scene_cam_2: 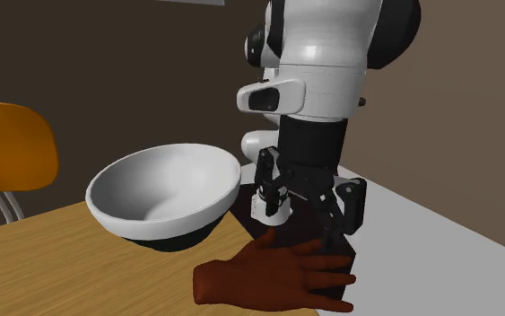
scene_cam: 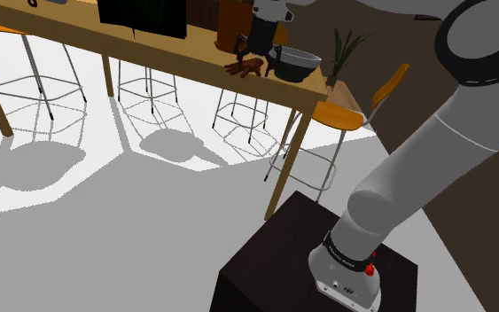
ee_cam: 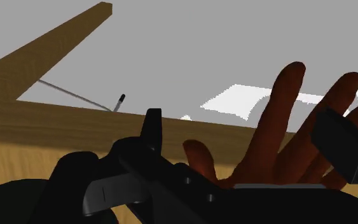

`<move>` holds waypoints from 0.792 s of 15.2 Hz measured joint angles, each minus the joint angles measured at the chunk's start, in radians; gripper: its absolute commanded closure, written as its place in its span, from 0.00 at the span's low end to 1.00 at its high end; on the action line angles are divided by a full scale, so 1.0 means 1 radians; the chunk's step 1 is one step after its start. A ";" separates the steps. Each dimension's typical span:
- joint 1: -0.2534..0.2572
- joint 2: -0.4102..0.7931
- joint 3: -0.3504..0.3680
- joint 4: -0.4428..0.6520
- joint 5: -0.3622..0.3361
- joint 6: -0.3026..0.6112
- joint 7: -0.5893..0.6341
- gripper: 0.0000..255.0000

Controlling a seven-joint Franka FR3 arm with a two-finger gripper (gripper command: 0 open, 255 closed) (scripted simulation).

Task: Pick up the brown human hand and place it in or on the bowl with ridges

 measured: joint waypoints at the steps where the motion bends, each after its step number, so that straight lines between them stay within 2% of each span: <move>1: -0.010 0.034 -0.005 0.038 -0.003 0.007 0.035 0.00; 5: -0.037 0.139 -0.018 0.200 -0.012 -0.005 0.185 0.00; 8: -0.056 0.191 -0.032 0.274 -0.015 0.002 0.265 0.00; 12: -0.062 0.193 -0.034 0.239 -0.017 0.044 0.283 0.00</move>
